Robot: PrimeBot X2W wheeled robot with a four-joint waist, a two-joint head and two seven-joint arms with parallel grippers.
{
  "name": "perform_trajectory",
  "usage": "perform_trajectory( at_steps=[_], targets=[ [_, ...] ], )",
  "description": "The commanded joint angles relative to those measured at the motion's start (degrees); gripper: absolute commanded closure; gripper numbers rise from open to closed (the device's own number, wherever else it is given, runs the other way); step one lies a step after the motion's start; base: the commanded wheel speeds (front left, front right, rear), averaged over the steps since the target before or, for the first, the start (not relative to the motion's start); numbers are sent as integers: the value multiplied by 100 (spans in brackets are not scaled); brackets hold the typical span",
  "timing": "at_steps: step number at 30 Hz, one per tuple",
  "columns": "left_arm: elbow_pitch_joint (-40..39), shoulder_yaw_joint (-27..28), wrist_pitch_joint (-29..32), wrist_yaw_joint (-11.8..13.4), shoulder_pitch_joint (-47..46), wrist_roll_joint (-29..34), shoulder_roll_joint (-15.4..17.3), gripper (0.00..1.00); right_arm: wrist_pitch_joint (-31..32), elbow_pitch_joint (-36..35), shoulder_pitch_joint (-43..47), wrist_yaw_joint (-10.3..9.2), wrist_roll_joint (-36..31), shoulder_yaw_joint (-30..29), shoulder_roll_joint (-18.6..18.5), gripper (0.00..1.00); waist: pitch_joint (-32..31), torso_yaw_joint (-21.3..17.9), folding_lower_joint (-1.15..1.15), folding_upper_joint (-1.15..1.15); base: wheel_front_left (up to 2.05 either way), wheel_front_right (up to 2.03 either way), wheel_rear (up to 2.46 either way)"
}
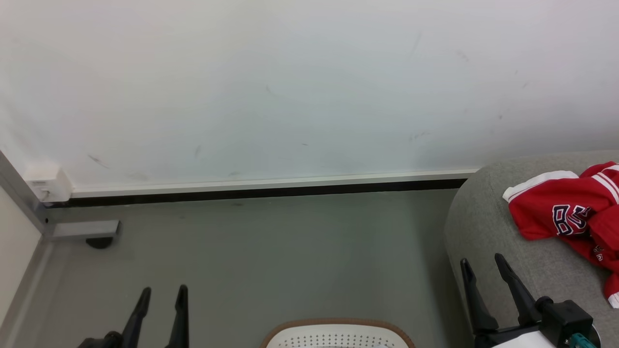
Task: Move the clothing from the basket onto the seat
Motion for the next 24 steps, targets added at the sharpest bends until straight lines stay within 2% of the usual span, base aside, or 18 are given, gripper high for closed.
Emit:
perform_trajectory(
  at_steps=[1, 2, 5, 24],
  targets=[
    [-12, 3, -2, -18, -59, 38, -3, 0, -20, 15, -60, -13, 27, 8, -24, 0, 0, 7, 0, 0, 0, 0, 0],
    [13, -2, 0, 1, 1, -5, -2, 100, 2, 13, 8, 0, 3, 7, 1, 100, 0, 5, 0, 0, 0, 0, 0],
    [137, -3, 28, 2, 51, -86, -28, 100, 31, 106, 104, 0, 76, 11, 12, 100, 2, 6, 0, 0, 0, 0, 0],
    [210, 149, 562, 34, -220, -2003, -59, 100, 529, 42, 31, -2, 1910, -368, 32, 100, 31, 52, 0, 0, 0, 0, 0]
  ],
)
